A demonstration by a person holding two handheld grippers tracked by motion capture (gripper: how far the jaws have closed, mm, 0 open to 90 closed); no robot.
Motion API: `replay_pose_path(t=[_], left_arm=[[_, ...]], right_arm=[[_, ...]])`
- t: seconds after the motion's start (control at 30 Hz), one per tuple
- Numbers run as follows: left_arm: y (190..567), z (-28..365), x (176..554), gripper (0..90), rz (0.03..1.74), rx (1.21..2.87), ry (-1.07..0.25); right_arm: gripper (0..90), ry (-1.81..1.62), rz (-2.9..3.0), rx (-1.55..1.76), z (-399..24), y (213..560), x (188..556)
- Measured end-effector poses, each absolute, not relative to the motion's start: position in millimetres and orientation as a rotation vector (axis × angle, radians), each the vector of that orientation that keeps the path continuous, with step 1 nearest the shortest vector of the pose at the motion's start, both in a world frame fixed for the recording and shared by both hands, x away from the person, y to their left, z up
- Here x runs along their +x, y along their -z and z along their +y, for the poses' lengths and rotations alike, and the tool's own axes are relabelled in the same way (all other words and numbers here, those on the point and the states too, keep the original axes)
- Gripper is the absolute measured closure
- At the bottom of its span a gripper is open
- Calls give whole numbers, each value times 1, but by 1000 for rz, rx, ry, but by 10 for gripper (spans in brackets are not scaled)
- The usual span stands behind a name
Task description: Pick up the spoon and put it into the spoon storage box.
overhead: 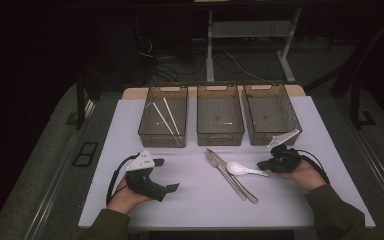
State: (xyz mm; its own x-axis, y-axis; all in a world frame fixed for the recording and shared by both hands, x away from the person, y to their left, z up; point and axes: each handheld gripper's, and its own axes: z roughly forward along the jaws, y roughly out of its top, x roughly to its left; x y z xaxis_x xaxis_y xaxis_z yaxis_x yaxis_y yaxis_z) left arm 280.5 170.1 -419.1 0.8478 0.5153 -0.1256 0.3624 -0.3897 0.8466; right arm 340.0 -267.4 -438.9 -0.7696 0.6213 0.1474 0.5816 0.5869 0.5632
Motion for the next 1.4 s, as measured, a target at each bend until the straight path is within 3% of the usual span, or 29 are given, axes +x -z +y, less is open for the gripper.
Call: replay_pose_path(t=[0.1,0.3,0.5,0.83,1.1,1.4], left_arm=[[419,170,280,0,639,2024,-193],[419,170,281,0,636,2023,-192],[419,170,281,0,636,2026,-186],[420,169,281,0,637,2028,-183],[420,169,281,0,638,2029,-181],[420,168,280,0,633,2032,-181]], right_arm=[[827,-951,2724,1059,-270,437,339],[538,-1136,2659,1084,-272,427,337],[472,-1248,2680,1033,-264,427,336],[505,-1210,2755,973,-247,438,338],[630,-1096,2797,904,-238,444,337],[687,-1029,2802,813,-234,442,330]])
